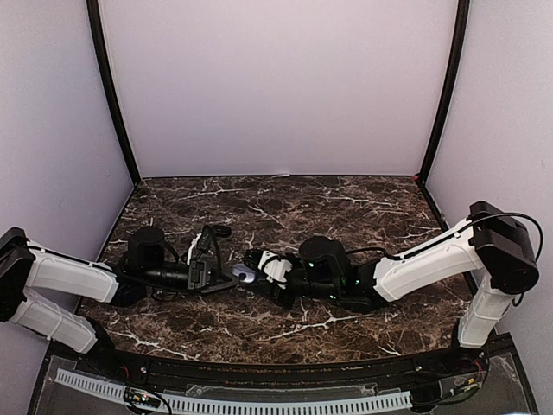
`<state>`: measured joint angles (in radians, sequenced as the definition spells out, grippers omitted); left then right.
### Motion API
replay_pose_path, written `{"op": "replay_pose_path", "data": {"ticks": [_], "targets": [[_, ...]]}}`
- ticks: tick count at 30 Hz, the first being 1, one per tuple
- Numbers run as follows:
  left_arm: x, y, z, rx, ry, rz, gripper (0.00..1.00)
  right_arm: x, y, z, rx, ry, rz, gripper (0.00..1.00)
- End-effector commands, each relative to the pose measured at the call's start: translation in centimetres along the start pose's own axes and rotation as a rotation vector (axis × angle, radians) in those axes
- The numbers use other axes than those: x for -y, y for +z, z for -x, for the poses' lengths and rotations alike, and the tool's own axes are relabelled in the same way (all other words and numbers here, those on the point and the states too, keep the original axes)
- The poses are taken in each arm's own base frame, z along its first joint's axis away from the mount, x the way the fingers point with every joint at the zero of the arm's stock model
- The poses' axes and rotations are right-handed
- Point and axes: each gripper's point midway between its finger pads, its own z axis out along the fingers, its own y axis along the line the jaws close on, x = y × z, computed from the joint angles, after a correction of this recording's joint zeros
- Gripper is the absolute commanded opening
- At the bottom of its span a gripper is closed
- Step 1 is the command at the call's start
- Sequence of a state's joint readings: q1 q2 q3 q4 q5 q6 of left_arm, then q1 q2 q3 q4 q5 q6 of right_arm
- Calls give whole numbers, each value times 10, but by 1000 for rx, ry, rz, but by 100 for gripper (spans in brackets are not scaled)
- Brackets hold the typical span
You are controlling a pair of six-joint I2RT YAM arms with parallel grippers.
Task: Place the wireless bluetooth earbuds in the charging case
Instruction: Pick up the charging case from the center of the board, then pass from the right arm to the left
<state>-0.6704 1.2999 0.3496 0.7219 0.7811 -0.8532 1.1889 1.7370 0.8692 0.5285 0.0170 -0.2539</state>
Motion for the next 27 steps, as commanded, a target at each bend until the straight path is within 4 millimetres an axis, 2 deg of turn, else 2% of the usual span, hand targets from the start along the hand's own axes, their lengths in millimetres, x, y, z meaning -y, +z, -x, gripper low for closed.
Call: {"op": "replay_pose_path", "data": {"ticks": [1,5,8,13,17,23,27], "targets": [[16,5,16,49,50,-36,56,7,-5,31,92,-10,-43,36],[16,5,16,58,43,-41,51,6,-6,32,99,-11,-44,36],[15,4,17,80,35,-45,51,7,-7,34,107,-11,-53,36],[18,-1,21,137,33,-66,63,9,-11,39,131,-6,-63,36],[21,-1,22,148,38,-77,66,8,-11,43,146,5,-61,36],[23,0,23,151,36,-85,58,8,-7,43,147,13,-56,36],[24,3,22,138,33,-99,46,8,-6,44,149,14,-57,35]]}}
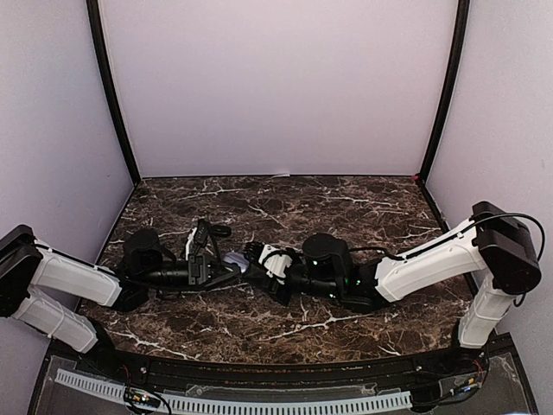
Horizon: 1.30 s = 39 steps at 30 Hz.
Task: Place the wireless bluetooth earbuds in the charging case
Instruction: Pass from the right arm to the left, then open the charging case.
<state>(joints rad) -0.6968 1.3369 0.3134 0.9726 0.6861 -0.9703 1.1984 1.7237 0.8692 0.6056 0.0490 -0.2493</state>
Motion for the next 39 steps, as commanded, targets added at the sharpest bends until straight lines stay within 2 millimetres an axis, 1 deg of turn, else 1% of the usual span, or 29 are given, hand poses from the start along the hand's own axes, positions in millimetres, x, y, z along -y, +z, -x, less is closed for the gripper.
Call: {"op": "replay_pose_path", "data": {"ticks": [1,7,10,15,18,21,22,23,27,29,34,39], "targets": [[9,2,1,1,21,-44,44,-1,-1,21,68,12,-9,36],[7,3,0,-2,27,-42,31,-1,-2,19,66,12,-4,36],[5,3,-1,-7,43,-35,25,-1,-5,19,71,12,-6,38],[5,2,-4,-19,102,-26,24,-2,-14,17,74,21,-8,42],[8,0,-7,-37,173,-34,24,-1,-23,17,84,35,-8,46],[11,-2,-10,-52,258,-39,24,-2,-32,17,94,58,-3,48],[12,-3,-11,-58,285,-37,23,-1,-36,20,104,68,-1,49],[11,-3,-12,-65,313,-32,23,-1,-42,27,124,78,4,49],[14,-4,-13,-91,417,-26,23,0,-52,39,153,148,35,51],[17,-4,-12,-94,470,-33,23,-4,-55,47,171,184,80,52],[23,-2,-11,-110,567,-54,23,-13,-59,64,194,253,193,57],[25,2,-8,-116,646,-65,24,-14,-57,70,190,296,235,58]]}}
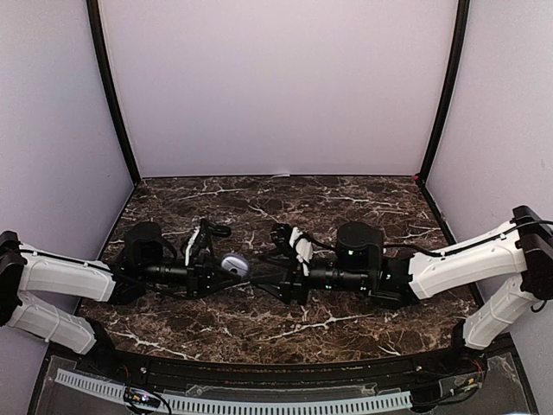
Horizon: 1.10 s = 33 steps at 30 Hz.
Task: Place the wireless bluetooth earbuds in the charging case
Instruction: Open the charging case.
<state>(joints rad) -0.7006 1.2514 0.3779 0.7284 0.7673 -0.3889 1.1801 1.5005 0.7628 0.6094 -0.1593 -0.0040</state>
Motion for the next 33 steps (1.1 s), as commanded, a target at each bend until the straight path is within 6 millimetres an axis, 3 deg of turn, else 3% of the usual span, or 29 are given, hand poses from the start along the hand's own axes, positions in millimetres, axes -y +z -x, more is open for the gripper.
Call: {"op": "replay_pose_path", "data": {"ticks": [1,9,21,23,29,33], "targets": [[9,2,10,6,143,-36,24,-7,2,21,36,64,71,58],[20,2,7,6,190,-107,24,0,19,16,-7,96,59,73],[33,-2,1,5,221,-179,24,22,26,22,-1,167,-6,68],[34,-2,1,3,223,-184,24,28,29,10,-25,192,-18,66],[35,-3,0,1,223,-188,23,37,26,5,-32,206,-44,64],[36,-4,-2,-2,220,-192,23,55,21,-2,-37,237,-125,62]]}}
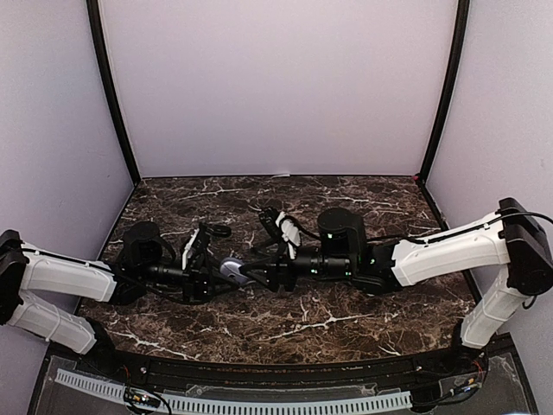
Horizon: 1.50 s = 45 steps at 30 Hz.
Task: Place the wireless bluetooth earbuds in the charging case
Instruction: Open the charging case, then move the left earbud to the center of the board.
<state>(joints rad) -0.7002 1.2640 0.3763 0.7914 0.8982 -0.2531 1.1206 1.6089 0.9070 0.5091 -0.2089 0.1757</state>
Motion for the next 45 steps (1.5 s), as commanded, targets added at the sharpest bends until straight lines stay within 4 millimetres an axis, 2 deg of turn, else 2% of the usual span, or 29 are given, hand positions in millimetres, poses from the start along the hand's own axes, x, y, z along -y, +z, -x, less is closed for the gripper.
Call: {"op": "replay_pose_path", "data": {"ticks": [1,3,7,13,17,21,22,24,27,34,40,45], "targets": [[14,-1,3,12,53,-57,23,34,-6,4,35,48,-126,62],[15,-2,3,13,53,-56,23,39,-16,15,72,62,-152,61],[13,-3,3,14,51,-39,23,52,-24,13,82,89,-202,61],[5,-6,4,23,49,28,21,55,-32,14,93,87,-220,61],[-29,-17,10,49,-3,259,20,56,-29,6,68,76,-219,60],[-50,-40,14,90,-62,383,20,58,-18,-8,25,77,-210,57],[-55,-46,16,106,-73,413,20,61,-10,-20,-4,81,-205,57],[-64,-57,15,132,-91,478,20,61,3,-30,-34,85,-184,56],[-82,-80,16,170,-119,613,20,60,24,-42,-65,97,-142,54],[-103,-124,13,222,-151,865,20,62,75,-62,-107,94,-111,54],[-111,-149,11,252,-148,1000,20,65,123,-84,-178,34,-139,59],[-107,-158,12,265,-103,1033,20,74,148,-98,-211,-13,-190,67]]}}
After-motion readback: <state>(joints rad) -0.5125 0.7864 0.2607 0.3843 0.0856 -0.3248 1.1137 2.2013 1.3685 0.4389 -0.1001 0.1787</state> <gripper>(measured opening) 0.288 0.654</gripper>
